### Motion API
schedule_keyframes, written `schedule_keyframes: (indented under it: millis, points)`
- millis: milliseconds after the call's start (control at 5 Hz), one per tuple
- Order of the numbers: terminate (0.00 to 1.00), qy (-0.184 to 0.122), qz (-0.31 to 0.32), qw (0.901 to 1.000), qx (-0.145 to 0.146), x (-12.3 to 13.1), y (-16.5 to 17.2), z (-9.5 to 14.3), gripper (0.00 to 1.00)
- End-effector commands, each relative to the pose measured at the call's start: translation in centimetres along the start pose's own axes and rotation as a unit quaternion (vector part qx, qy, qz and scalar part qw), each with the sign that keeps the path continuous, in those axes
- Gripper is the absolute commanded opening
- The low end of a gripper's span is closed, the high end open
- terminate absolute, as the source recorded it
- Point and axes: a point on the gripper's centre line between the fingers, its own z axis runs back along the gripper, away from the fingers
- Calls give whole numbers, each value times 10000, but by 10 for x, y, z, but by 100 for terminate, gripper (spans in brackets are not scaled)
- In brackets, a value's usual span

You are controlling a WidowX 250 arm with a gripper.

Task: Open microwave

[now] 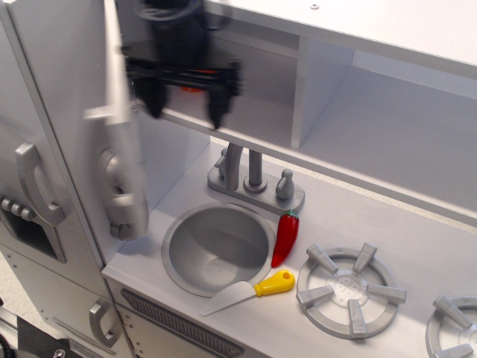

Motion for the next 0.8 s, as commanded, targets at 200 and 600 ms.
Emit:
schedule_keyframes:
  millis: [200,600]
  points:
    - [0,-280,-133,9995,59,-33,52,36,100]
    - [0,-264,21,9984,-502,19,49,102,100]
